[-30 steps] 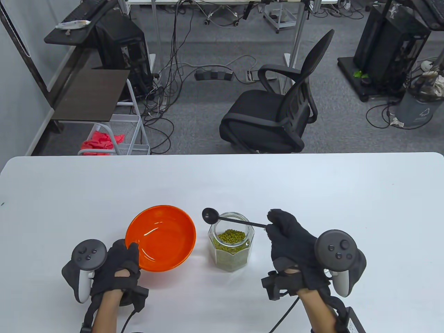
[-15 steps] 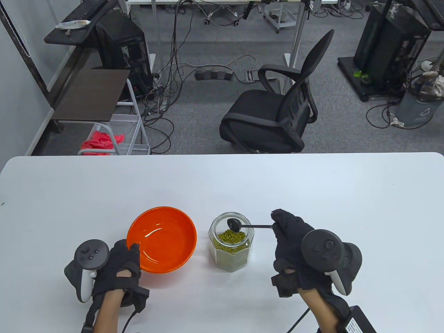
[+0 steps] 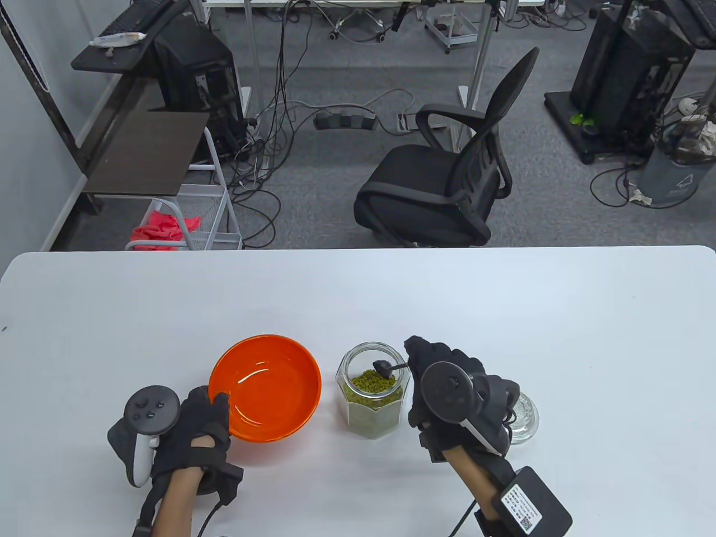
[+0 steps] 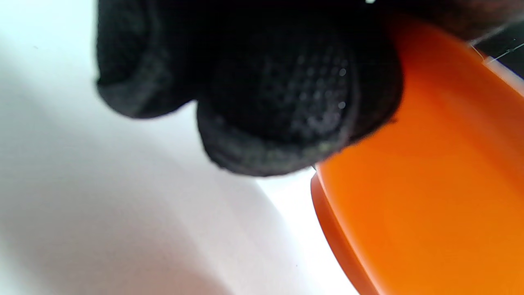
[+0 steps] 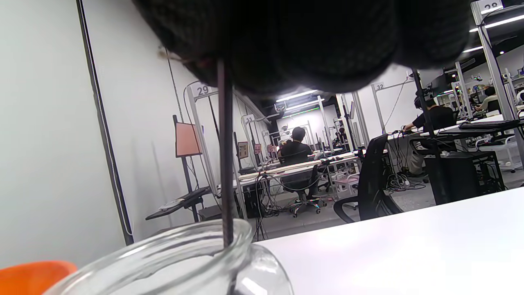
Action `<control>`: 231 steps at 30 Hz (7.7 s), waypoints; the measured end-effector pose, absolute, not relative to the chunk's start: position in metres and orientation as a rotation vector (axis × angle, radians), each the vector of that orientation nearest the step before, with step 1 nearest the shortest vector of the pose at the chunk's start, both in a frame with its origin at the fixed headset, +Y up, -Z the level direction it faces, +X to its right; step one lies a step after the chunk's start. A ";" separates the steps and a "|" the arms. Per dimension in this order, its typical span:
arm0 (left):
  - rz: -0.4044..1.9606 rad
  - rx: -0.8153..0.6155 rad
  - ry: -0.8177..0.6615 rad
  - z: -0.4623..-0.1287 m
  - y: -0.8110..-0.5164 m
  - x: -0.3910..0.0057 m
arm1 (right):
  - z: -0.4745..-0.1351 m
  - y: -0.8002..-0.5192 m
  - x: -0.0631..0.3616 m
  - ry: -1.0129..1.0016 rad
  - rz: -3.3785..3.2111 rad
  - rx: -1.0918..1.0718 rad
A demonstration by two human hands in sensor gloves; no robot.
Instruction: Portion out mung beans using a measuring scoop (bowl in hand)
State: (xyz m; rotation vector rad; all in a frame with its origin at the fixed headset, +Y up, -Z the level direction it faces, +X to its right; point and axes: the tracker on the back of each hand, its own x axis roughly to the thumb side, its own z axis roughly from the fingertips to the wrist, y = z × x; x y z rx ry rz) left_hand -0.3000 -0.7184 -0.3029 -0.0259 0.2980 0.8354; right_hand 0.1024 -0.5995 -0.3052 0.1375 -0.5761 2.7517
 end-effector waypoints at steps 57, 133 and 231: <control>0.838 -0.038 0.284 -0.304 -0.717 -0.300 | -0.340 -0.660 0.178 -0.037 1.984 -0.211; 0.864 -0.065 0.216 -0.304 -0.715 -0.291 | -0.295 -0.600 0.113 -0.248 1.905 0.233; 0.820 -0.049 0.209 -0.302 -0.711 -0.289 | -0.335 -0.658 0.166 -0.132 1.855 -0.221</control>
